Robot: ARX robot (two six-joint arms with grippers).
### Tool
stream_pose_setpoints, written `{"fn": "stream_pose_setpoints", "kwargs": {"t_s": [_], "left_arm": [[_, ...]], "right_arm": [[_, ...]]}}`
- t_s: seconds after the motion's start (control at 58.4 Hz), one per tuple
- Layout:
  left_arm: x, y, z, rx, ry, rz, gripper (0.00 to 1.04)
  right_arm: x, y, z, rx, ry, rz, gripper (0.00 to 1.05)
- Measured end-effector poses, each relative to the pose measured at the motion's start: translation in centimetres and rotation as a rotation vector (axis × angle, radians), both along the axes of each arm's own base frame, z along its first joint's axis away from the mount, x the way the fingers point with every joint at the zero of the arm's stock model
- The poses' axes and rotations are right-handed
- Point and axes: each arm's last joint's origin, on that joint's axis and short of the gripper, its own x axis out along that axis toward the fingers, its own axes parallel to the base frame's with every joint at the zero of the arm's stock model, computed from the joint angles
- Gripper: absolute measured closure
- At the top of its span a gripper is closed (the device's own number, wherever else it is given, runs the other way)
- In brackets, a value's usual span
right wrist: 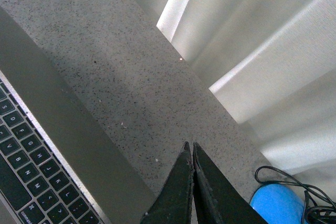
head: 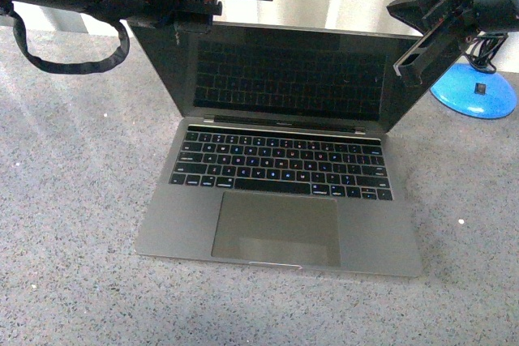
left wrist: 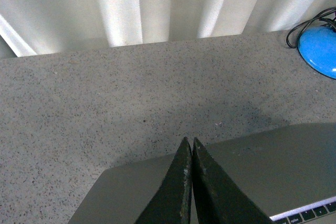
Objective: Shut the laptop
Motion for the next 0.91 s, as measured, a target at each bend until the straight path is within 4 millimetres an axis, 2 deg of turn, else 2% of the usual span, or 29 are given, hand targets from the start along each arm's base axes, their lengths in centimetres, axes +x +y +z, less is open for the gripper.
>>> {"fn": "stream_pose_setpoints", "kwargs": {"t_s": [0.274, 0.599, 0.907], "left_arm": [[-1.2, 0.3, -1.8, -0.005, 0.058, 0.013, 1.01], [-2.1, 0.7, -3.1, -0.019, 0.088, 0.037, 1.01], [-2.6, 1.0, -2.8, -0.028, 0.083, 0.049, 1.01]], "right_arm": [[-1.2, -0.1, -1.3, -0.004, 0.043, -0.007, 1.04], [-2.8, 0.1, -1.7, -0.002, 0.071, -0.005, 1.04], [-4.6, 0.2, -2.5, 0.006, 0.102, -0.005, 1.04]]}}
